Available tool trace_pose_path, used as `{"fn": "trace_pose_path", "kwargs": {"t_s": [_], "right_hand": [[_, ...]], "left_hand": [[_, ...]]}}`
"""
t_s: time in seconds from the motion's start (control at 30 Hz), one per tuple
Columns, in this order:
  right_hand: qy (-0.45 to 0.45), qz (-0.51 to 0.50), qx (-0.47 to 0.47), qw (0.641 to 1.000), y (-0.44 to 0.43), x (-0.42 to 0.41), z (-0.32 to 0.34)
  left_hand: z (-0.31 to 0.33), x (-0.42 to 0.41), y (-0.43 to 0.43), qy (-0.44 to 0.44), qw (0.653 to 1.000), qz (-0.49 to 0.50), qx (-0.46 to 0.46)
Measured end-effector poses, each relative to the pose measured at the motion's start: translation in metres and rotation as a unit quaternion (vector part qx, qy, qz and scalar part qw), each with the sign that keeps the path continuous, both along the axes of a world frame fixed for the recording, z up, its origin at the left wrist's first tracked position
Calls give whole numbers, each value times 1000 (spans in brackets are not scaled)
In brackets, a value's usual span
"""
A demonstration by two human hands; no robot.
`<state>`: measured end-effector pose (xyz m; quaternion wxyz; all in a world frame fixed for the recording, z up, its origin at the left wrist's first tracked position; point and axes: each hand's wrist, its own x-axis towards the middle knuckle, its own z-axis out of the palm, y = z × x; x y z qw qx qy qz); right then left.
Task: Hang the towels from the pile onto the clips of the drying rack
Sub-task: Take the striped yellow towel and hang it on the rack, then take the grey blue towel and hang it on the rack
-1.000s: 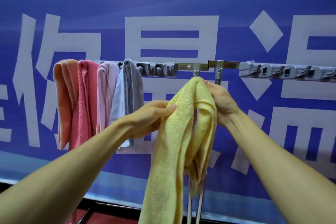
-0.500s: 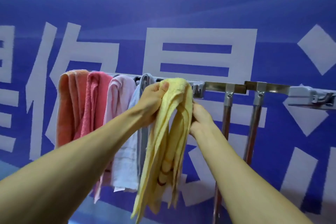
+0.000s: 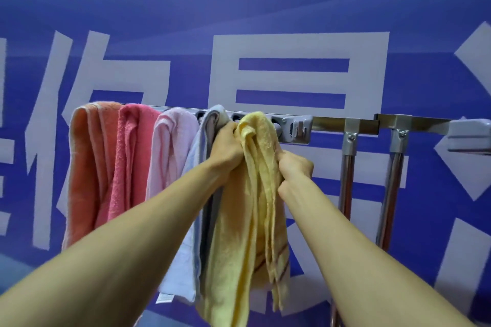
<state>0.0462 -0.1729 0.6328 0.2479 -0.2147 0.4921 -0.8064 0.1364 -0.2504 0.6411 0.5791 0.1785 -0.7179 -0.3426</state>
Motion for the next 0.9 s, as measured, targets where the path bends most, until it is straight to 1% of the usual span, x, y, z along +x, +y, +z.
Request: {"fn": "trace_pose_path", "kwargs": {"t_s": [0.07, 0.13, 0.23, 0.3, 0.37, 0.43, 0.5, 0.57, 0.67, 0.77, 0.87, 0.9], "right_hand": [[23, -23, 23, 999, -2, -5, 2], [74, -42, 61, 995, -2, -7, 2], [127, -38, 99, 986, 2, -6, 1], [152, -38, 114, 981, 9, -5, -1], [198, -49, 126, 971, 24, -2, -3], [267, -73, 137, 951, 42, -2, -7], [332, -78, 141, 930, 63, -1, -12], [389, -61, 151, 907, 86, 2, -17], [475, -10, 206, 856, 127, 4, -30], [509, 61, 258, 819, 170, 0, -53], [514, 114, 330, 783, 207, -15, -91], [508, 127, 350, 777, 218, -23, -106]], "left_hand": [[-4, 2, 5, 9, 1000, -6, 17], [-9, 4, 9, 7, 999, -12, 30], [-22, 11, 17, -10, 998, -32, 49], [-32, 22, 28, -3, 997, -35, 69], [-39, 37, 44, 5, 997, -29, 75], [-45, 54, 64, 8, 998, -5, 58], [-51, 70, 85, 34, 998, 28, 39], [-54, 80, 109, 39, 999, 16, 14], [-64, 82, 146, -45, 998, -44, -1], [-90, 72, 175, -98, 989, -97, 54], [-130, 57, 199, -156, 971, -139, 114], [-144, 51, 205, -172, 965, -149, 130]]}}
